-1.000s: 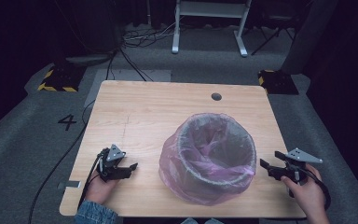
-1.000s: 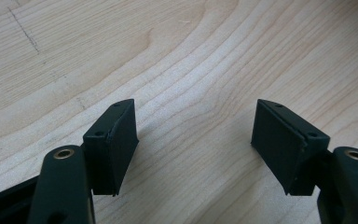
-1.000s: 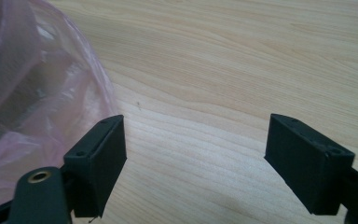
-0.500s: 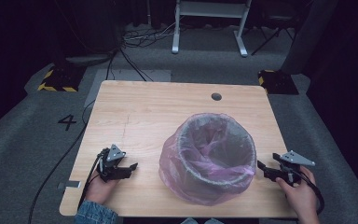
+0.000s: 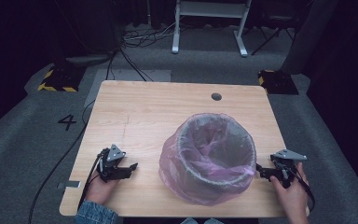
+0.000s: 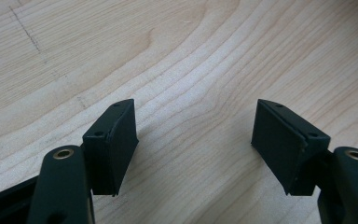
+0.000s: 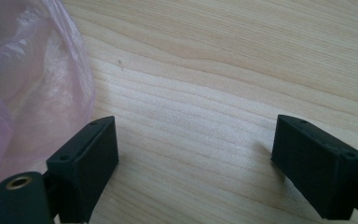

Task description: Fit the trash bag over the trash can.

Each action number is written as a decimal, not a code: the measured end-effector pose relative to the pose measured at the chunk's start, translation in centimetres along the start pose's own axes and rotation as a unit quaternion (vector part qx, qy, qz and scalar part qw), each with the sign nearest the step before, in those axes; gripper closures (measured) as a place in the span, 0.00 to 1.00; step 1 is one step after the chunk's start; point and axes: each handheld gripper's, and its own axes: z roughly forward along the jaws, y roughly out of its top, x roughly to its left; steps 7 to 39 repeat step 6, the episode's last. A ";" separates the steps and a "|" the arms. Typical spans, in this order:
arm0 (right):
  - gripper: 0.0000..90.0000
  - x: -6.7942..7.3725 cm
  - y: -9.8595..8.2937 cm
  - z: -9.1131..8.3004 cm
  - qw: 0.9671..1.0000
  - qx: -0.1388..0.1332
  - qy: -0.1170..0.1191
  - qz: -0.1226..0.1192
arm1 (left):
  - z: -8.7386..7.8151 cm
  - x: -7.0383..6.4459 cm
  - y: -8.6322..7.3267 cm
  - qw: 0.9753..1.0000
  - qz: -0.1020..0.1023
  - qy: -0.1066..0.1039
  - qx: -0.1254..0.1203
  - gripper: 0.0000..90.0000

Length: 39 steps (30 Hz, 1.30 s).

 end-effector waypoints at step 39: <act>0.14 -0.2 0.1 0.1 1.000 0.002 0.011 -0.006 | 0.0 0.0 0.0 1.000 0.000 0.000 0.000 0.34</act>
